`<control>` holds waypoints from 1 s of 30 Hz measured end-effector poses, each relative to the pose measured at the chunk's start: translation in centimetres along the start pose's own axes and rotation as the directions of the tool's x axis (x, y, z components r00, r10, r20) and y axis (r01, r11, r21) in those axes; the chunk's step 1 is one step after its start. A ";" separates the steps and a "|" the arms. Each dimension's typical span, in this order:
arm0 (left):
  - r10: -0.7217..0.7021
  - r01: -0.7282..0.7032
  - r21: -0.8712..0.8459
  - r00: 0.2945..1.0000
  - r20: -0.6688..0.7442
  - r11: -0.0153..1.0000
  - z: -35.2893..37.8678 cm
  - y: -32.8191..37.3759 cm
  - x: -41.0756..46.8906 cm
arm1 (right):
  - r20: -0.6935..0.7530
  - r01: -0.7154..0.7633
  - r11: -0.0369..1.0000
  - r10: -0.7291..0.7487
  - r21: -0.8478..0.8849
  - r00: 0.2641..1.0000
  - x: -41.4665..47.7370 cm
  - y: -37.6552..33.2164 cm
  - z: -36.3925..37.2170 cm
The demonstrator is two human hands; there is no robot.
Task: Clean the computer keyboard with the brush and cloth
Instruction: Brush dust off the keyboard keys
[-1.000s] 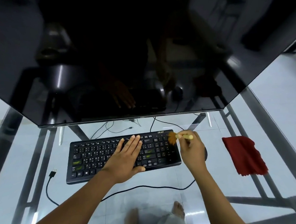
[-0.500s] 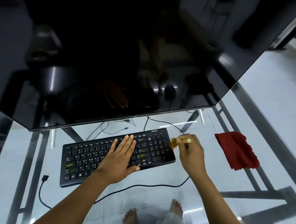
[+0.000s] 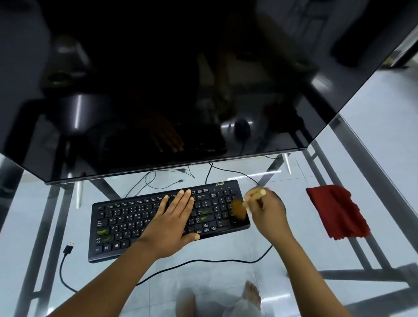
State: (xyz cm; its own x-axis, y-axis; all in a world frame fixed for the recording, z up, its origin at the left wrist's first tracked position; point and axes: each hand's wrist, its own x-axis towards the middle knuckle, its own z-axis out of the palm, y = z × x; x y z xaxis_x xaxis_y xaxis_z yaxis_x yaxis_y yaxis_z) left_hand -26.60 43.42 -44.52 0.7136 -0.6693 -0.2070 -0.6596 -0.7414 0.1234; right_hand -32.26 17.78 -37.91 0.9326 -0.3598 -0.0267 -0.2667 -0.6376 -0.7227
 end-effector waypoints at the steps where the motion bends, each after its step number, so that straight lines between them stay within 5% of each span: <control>1: 0.000 0.000 0.001 1.000 -0.007 1.000 0.1 0.0 0.1 | -0.113 0.014 1.000 -0.014 0.001 0.994 0.5 -0.1 -0.1; 3: -0.001 0.001 0.000 1.000 -0.016 1.000 0.2 0.0 0.1 | -0.127 -0.027 0.992 0.042 0.121 0.991 1.0 -1.0 -0.2; 6: -0.004 0.004 0.005 1.000 0.006 1.000 -0.1 0.1 -0.1 | 0.117 -0.106 0.975 0.084 0.193 0.990 1.5 -2.1 0.7; 10: -0.006 0.006 0.006 1.000 0.000 1.000 -0.4 0.3 -0.1 | -0.244 -0.038 0.992 0.066 0.117 0.968 2.2 -2.5 1.2; 14: 0.004 -0.004 0.019 0.999 -0.034 1.000 -0.1 0.0 -0.1 | 0.012 -0.035 0.980 0.033 0.196 0.999 2.1 -2.6 2.1; 18: 0.010 -0.010 -0.016 0.999 -0.033 1.000 0.1 0.0 -0.1 | -0.261 -0.024 0.989 0.062 0.148 0.963 2.4 -2.6 2.0; 22: 0.010 -0.010 -0.001 0.999 -0.039 1.000 0.3 -0.1 -0.1 | -0.065 -0.092 0.965 0.111 0.245 0.992 2.4 -2.6 2.4; 26: 0.005 -0.006 -0.017 0.999 -0.045 1.000 0.4 -0.1 0.0 | -0.235 -0.033 0.977 0.084 0.211 0.968 2.5 -2.8 2.4; 30: 0.008 -0.008 -0.017 1.000 -0.022 1.000 0.1 0.0 -0.1 | -0.097 -0.012 0.989 0.027 0.146 0.995 2.2 -2.5 3.0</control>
State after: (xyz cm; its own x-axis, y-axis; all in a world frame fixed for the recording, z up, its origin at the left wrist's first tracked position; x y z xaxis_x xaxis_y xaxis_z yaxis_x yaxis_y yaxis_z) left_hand -26.68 43.48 -44.58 0.7134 -0.6760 -0.1848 -0.6612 -0.7366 0.1420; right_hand -28.79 20.57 -38.25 0.8972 -0.4411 0.0209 -0.2398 -0.5265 -0.8157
